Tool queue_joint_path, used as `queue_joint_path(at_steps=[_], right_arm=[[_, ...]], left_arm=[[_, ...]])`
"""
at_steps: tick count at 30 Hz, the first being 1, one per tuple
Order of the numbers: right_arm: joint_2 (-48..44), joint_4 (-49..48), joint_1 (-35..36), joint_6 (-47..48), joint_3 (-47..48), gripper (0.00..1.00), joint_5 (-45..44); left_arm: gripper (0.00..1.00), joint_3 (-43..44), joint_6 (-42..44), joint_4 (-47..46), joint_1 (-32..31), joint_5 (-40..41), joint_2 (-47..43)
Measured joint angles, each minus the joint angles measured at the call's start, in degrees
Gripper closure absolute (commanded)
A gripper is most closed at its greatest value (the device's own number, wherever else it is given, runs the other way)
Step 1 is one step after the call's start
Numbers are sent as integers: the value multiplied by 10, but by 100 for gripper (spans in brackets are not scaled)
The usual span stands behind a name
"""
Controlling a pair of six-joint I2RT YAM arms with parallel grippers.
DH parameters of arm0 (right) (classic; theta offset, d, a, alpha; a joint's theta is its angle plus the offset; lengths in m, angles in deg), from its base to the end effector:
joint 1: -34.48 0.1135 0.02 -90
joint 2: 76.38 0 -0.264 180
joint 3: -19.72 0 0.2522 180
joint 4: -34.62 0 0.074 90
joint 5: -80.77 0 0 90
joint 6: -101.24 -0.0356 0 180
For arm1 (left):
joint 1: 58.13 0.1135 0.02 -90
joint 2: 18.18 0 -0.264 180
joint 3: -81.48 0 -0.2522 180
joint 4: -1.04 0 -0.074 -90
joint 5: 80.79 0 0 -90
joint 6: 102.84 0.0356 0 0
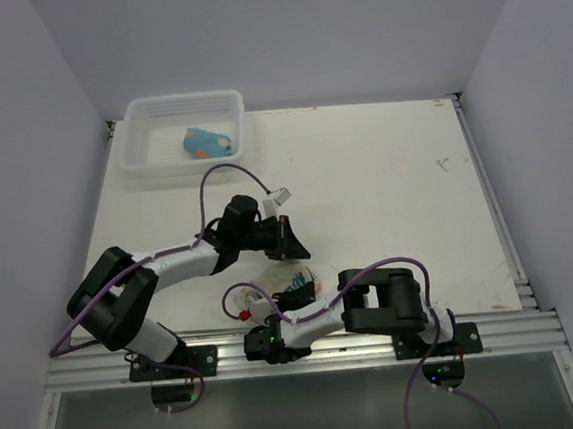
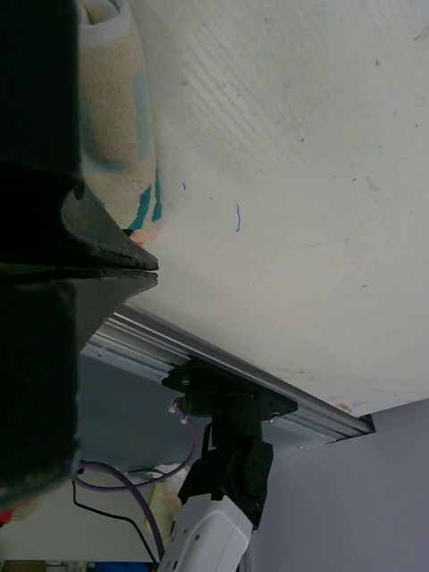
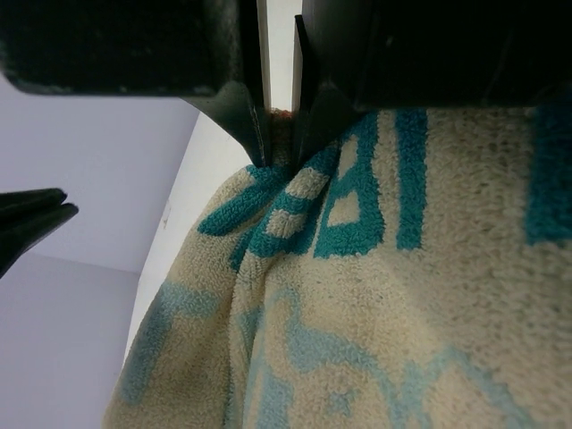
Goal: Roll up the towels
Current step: Roll the towel
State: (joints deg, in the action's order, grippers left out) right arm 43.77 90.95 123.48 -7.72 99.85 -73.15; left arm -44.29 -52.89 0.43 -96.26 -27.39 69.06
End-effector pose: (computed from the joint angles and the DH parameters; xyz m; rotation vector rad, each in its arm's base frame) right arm 0.0378 0.3352 0.0905 -1.2906 1.7126 -0.8825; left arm 0.2271 -0.2053 0.1848 0.3877 2.3559 -1.4173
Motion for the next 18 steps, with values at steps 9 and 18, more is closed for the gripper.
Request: queue_joint_path(at_steps=[9, 18], right_arm=[[6, 0, 0, 11, 6, 100, -2], [6, -1, 0, 15, 6, 98, -1]], left_arm=[[94, -36, -9, -47, -10, -21, 40], [96, -55, -7, -43, -10, -1, 60]])
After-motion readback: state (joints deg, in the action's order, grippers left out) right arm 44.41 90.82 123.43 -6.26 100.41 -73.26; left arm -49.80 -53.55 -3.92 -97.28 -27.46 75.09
